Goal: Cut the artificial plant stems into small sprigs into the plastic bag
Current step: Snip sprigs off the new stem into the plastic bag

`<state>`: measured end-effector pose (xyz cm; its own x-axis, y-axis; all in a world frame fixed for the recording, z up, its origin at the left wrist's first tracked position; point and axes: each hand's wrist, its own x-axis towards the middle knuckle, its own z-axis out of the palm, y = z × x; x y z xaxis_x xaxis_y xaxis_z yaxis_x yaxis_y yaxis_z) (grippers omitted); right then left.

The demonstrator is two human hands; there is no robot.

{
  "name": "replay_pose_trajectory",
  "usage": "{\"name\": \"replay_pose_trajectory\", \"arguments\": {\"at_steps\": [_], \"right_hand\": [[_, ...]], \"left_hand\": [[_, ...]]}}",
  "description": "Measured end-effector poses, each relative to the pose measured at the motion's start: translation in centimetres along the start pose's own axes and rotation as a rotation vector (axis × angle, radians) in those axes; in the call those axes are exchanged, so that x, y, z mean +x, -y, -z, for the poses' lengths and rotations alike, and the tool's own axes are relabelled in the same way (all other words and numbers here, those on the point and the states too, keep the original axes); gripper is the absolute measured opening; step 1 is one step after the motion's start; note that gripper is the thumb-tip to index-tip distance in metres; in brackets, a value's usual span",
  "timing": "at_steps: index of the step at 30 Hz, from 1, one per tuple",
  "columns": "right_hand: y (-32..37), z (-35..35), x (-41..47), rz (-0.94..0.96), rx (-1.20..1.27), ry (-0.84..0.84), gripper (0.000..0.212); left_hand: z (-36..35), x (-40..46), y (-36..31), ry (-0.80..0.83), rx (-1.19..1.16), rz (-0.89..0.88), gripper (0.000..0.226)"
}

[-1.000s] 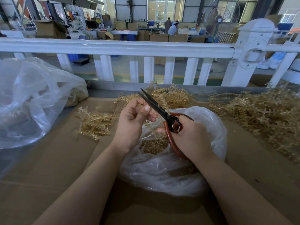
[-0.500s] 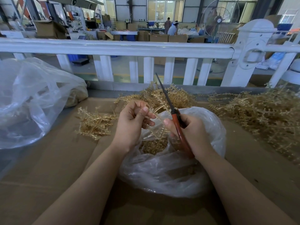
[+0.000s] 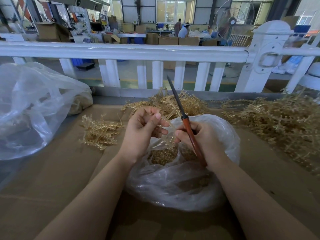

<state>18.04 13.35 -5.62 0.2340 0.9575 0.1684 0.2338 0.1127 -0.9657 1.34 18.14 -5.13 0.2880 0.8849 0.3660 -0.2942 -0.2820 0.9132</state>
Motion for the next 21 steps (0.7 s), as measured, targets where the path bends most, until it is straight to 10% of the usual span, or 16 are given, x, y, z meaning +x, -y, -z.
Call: {"name": "replay_pose_trajectory", "arguments": {"at_steps": [6, 12, 21], "right_hand": [[0.03, 0.52, 0.01, -0.023, 0.278, -0.090, 0.012], [-0.60, 0.83, 0.17, -0.015, 0.283, -0.130, 0.006], [-0.86, 0.23, 0.27, 0.083, 0.208, -0.143, 0.002]], "left_hand": [[0.25, 0.08, -0.31, 0.063, -0.160, 0.235, 0.070], [-0.18, -0.21, 0.09, 0.282, 0.069, 0.345, 0.020], [-0.57, -0.39, 0.17, 0.200, 0.129, 0.284, 0.007]]}}
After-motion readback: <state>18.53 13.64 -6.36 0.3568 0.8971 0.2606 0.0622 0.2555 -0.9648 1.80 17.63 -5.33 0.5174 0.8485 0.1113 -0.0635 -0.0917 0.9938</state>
